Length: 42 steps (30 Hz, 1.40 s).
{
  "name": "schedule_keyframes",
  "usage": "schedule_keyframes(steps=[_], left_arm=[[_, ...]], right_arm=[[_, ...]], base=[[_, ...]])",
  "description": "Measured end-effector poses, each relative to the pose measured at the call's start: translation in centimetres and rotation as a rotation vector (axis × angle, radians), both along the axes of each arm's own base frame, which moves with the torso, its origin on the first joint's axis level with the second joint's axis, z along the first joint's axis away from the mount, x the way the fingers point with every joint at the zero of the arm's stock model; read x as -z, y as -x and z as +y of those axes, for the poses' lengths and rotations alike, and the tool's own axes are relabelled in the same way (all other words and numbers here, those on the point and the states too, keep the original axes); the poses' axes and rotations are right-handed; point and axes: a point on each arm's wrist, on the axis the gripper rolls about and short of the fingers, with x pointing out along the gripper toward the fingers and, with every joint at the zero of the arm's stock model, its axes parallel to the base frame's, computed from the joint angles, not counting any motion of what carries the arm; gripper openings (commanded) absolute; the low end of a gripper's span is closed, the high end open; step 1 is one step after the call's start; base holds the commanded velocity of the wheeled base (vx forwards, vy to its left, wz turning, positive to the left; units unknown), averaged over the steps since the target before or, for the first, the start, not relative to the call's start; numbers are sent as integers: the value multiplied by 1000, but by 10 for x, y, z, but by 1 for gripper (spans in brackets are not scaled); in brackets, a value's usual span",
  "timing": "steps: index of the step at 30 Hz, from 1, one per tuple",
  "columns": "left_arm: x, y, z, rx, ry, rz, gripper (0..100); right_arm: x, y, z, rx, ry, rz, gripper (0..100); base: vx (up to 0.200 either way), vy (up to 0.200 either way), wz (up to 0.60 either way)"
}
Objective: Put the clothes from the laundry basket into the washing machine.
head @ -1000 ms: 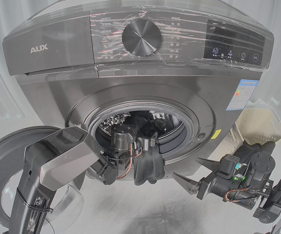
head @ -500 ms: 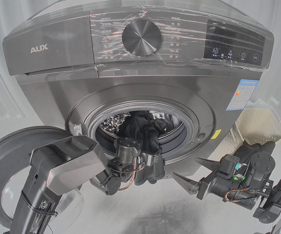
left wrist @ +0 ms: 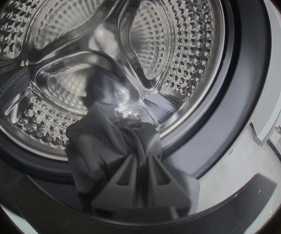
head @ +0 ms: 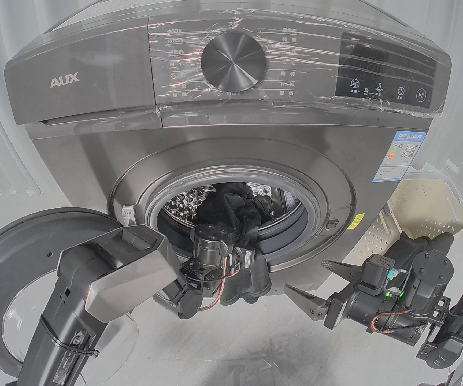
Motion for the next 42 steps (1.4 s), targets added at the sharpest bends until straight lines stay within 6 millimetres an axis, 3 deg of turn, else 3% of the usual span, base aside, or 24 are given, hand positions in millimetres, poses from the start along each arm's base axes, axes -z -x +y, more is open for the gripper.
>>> schedule_keyframes(steps=[5,12,16,17,27,38,42], left_arm=[[-18,-12,-3,-25,52,-79,0],[-66,-43,-6,-98,180,-272,0],[-75,-54,0,-132,209,-319,0],[-74,-56,0,-135,210,-321,100],[-59,-45,0,-123,184,-258,100],[-22,-4,6,-32,48,-67,100],[-15,1,6,-16,20,-43,100]], right_arm=[[0,0,0,0,0,0,100],[0,0,0,0,0,0,100],[0,0,0,1,0,0,100],[0,0,0,1,0,0,100],[0,0,0,2,0,0,100],[0,0,0,1,0,0,100],[0,0,0,1,1,1,100]], base=[[0,0,0],[0,0,0],[0,0,0],[0,0,0],[0,0,0],[0,0,0],[0,0,0]])
